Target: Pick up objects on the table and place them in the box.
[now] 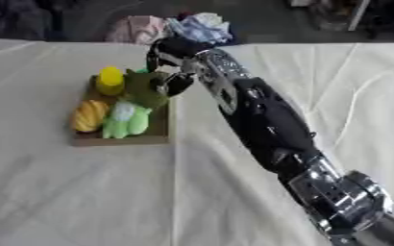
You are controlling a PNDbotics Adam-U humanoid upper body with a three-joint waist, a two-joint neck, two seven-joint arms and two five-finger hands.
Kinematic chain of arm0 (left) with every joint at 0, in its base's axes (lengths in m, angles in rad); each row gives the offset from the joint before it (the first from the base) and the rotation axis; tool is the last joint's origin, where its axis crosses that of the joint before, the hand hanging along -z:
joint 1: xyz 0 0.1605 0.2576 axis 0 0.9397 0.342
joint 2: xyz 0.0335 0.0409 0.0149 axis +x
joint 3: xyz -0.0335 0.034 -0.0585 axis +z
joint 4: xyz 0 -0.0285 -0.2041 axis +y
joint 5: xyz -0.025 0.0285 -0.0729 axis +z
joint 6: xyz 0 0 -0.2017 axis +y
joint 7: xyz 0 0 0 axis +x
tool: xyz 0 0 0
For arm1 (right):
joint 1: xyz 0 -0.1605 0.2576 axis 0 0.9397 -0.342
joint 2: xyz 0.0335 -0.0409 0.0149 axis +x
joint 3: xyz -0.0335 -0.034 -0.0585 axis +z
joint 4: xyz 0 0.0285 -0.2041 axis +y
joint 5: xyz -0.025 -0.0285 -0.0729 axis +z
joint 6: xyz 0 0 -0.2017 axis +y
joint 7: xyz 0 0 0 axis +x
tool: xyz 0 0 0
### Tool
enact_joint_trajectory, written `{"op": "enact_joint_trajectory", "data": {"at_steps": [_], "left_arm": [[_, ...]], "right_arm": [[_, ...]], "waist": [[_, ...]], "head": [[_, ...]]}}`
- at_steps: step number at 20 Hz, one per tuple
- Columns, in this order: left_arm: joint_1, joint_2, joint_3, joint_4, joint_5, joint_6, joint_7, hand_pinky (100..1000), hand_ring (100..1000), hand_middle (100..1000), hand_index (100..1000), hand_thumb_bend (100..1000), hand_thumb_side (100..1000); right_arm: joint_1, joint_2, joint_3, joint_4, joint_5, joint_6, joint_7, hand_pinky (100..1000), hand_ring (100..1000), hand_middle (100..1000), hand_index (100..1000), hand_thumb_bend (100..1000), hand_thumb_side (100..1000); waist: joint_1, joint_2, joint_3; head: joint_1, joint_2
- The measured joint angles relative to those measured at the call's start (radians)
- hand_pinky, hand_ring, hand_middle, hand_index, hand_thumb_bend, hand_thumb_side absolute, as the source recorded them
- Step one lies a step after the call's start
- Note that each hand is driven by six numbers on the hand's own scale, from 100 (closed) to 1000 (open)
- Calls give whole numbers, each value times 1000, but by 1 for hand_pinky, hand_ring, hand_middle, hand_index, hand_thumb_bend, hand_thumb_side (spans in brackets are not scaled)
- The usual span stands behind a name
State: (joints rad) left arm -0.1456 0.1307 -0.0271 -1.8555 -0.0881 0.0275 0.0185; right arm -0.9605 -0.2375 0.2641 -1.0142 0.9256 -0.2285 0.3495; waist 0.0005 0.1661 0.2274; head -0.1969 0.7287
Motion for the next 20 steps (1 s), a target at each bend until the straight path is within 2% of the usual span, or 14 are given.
{"op": "enact_joint_trajectory", "data": {"at_steps": [6,9,12,13,14,15,16,18,20], "left_arm": [[-3,0,0,0,0,1,-2,721,840,731,811,229,416],[-4,0,0,0,0,1,-2,721,839,731,811,229,415],[-4,0,-1,0,0,1,-3,721,840,731,811,228,416],[-4,0,-1,0,0,1,-3,721,840,731,811,228,416],[-4,-1,-1,0,0,2,-3,721,840,731,811,228,416],[-4,-1,-1,0,0,2,-4,721,840,731,811,228,416],[-4,-3,-1,0,0,2,-4,721,840,731,811,228,416],[-4,-5,-3,0,0,2,-4,721,840,731,811,228,417],[-4,-6,-4,0,0,3,-4,721,840,731,811,228,417]], "right_arm": [[-11,12,-5,9,9,-2,-21,747,704,610,361,100,100],[-16,14,-5,17,22,5,-30,759,719,629,407,100,100],[-20,25,-5,40,60,13,-40,768,735,653,510,100,100],[-20,28,-5,49,75,13,-41,775,747,678,610,100,100],[-20,31,-5,60,91,12,-41,779,754,690,645,100,100],[-20,32,-5,68,107,9,-38,789,768,714,693,100,187],[-20,32,-5,75,121,3,-31,792,772,720,700,100,219],[-20,32,-5,84,148,-14,-13,809,797,755,746,154,354],[-20,32,-4,91,177,-36,14,814,804,764,767,174,401]], "waist": [[0,0,2],[0,0,7],[0,1,8],[0,1,8],[0,1,7],[0,1,7],[0,1,7],[0,1,6],[0,1,4]], "head": [[-2,0],[-8,-1],[-12,-1],[-12,-1],[-13,-1],[-13,-1],[-13,-1],[-13,-1],[-13,-1]]}}
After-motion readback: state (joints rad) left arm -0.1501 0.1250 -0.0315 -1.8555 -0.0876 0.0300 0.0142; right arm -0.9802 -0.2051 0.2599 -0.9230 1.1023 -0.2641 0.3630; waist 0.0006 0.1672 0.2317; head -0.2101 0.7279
